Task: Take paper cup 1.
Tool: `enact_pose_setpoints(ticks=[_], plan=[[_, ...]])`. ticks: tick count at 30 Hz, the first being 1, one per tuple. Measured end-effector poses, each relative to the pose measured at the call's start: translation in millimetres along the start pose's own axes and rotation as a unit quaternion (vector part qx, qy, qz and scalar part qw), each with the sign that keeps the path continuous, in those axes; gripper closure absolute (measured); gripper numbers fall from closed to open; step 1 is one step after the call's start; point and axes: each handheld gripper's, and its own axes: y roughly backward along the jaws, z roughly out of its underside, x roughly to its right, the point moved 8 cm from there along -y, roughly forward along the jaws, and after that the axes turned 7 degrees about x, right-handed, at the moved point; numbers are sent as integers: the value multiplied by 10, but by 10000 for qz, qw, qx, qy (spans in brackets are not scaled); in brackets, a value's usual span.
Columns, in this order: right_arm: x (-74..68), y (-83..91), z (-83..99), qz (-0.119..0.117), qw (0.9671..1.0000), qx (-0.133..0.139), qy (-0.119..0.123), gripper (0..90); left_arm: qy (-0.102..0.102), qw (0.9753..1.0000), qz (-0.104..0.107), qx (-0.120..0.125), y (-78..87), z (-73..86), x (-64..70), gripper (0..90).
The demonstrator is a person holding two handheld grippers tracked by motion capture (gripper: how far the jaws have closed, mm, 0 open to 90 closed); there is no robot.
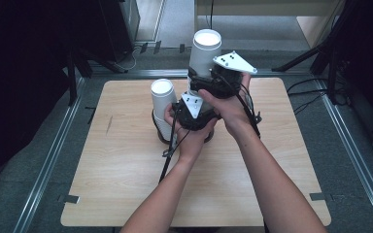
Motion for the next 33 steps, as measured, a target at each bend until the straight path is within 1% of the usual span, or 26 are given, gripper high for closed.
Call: enact_pose_setpoints(ticks=[6,11,13,14,16,20,21,25,26,27,29,33], plan=[[-4,2,-33,25,10000,42,69,128,3,10000,-1,0,-2,-3,1,32],[-9,5,-73,26,9999,124,48,134,2,10000,6,-7,-2,-4,1,33],[-11,14,-131,4,9998,211,-29,136,2,10000,16,-17,-1,-3,2,33],[-11,14,-131,4,9998,211,-29,136,2,10000,16,-17,-1,-3,2,32],[-13,15,-188,6,9997,250,-64,136,9,10000,18,-29,0,-2,4,33],[-25,26,-254,36,9995,317,2,137,-6,10000,12,-26,-1,-3,1,32],[-42,40,-307,40,9992,403,64,139,-14,10000,8,-37,0,-2,-1,32],[-53,66,-387,120,9983,543,150,145,-19,10000,10,-38,0,-2,-2,33],[-49,75,-405,158,9980,587,159,150,-18,10000,10,-39,1,-2,-2,33],[-57,83,-426,132,9977,656,133,155,-16,10000,11,-42,1,-2,-2,33],[-65,108,-477,155,9964,820,165,165,-14,10000,13,-40,1,-2,-1,33],[-83,145,-564,235,9937,1055,280,179,-14,10000,15,-40,1,-1,-1,32]])
